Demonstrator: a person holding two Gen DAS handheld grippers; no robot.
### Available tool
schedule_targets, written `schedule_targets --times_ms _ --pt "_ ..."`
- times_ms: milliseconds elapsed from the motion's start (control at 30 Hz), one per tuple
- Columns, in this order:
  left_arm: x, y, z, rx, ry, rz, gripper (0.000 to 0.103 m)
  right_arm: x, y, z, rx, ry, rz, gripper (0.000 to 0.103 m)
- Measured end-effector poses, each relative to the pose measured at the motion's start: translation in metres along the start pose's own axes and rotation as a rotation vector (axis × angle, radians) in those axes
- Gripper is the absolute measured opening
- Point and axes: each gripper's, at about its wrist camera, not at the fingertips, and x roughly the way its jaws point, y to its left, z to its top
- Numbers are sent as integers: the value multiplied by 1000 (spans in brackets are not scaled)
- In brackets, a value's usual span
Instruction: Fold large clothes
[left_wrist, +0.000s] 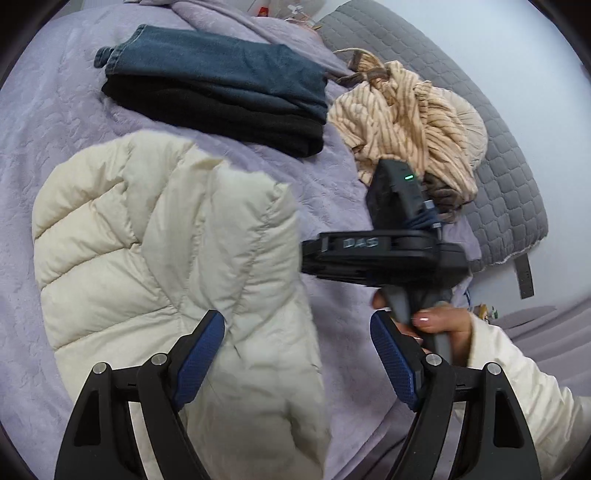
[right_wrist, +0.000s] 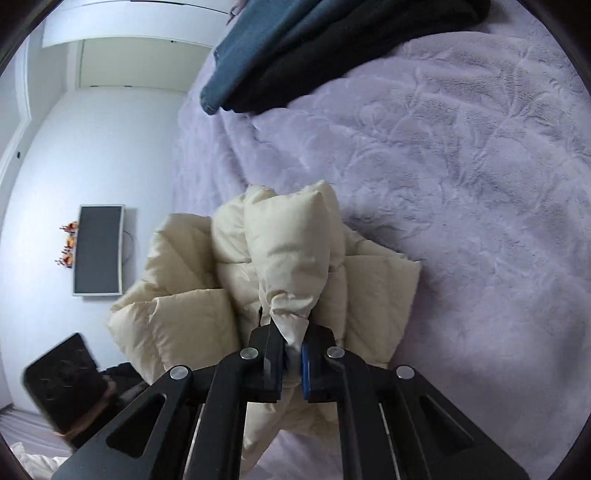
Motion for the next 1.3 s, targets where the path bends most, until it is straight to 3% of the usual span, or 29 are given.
schedule_targets --times_ms 167,367,500,633,733,967,1133,1300 --pt "-48 17 9 51 -102 85 81 26 -14 -20 29 2 24 8" --pt "-39 126 15 -99 -112 285 81 22 -8 -23 -20 23 29 8" --pt "-7 186 13 -247 -71 161 81 15 -7 -28 -40 38 40 8" --pt "12 169 14 -177 -60 108 81 33 -1 -21 -72 59 70 8" --pt "20 147 12 -108 -50 114 81 52 6 -16 -102 90 87 8" --pt "29 101 5 10 -47 200 81 87 5 -13 -104 128 62 8" --pt "46 80 -4 98 -39 323 82 91 6 -19 -94 127 7 8" --pt "45 83 -5 88 -42 350 82 89 18 -19 -97 127 -60 8"
